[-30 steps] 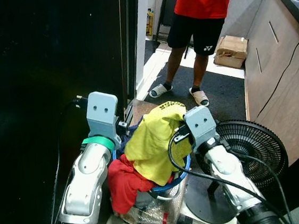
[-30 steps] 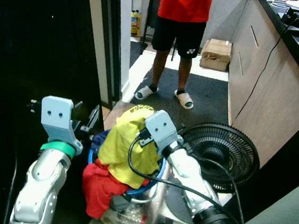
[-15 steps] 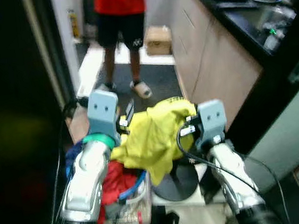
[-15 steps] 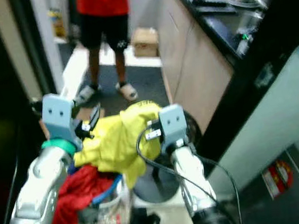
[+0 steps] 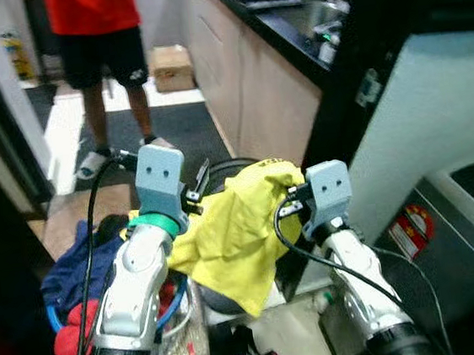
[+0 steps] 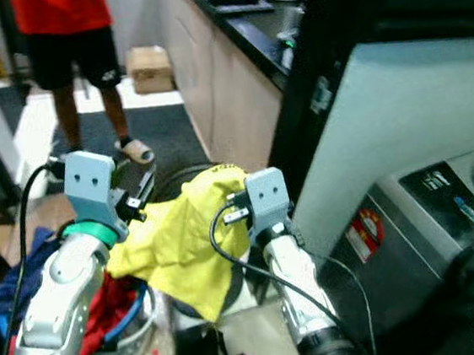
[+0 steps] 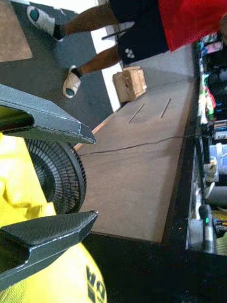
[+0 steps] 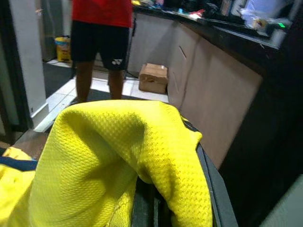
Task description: Clothes washing
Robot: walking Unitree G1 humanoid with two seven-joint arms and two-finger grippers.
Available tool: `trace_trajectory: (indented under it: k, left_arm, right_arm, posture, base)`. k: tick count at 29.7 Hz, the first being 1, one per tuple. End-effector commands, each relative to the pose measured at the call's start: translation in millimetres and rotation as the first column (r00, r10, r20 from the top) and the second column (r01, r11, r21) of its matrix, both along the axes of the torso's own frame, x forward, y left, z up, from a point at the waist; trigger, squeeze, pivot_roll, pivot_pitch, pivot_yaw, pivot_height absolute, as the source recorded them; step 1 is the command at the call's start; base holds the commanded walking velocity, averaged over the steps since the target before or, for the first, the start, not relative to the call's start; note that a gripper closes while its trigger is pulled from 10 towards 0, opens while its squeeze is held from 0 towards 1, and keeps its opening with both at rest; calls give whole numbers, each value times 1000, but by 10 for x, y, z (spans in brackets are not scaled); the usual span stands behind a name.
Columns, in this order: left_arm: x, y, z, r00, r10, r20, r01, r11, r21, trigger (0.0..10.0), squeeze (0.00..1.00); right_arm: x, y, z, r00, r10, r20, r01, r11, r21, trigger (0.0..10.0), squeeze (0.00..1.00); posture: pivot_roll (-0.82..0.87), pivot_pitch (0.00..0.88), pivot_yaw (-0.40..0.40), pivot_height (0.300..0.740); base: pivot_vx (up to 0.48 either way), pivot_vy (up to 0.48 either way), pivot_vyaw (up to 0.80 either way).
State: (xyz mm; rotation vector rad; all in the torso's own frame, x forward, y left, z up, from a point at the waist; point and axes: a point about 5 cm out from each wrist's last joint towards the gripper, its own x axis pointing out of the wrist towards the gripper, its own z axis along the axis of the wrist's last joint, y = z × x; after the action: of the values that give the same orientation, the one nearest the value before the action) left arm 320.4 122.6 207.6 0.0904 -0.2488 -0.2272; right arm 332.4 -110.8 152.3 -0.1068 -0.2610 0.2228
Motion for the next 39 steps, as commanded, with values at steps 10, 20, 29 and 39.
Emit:
trace_trajectory:
  k: [10, 20, 29, 39]
  left_arm:
    - [7, -39, 23, 1000, -20, -2, 20, 1000, -6, 10000, 0]
    - [10, -50, 50, 1000, -29, -2, 29, 1000, -5, 10000, 0]
    - [18, -78, 254, 996, -53, 66, 53, 999, 2, 10000, 0]
    - [27, -3, 861, 969, -57, 241, 68, 997, -37, 10000, 0]
  right_arm:
    - [16, -64, 52, 999, -29, 18, 29, 999, 22, 10000, 0]
    - [0, -42, 92, 999, -35, 32, 34, 999, 38, 10000, 0]
    - [-9, -24, 328, 994, -27, 108, 17, 996, 92, 10000, 0]
    - [-172, 43, 1487, 880, 5, 475, -152, 950, 271, 10000, 0]
  posture:
    - [131, 0, -7, 740]
    - [130, 0, 6, 740]
    - [133, 0, 12, 740]
    - [144, 0, 15, 740]
  base:
    - [0, 0, -800]
    - [0, 0, -800]
    - [0, 0, -800]
    - [0, 0, -800]
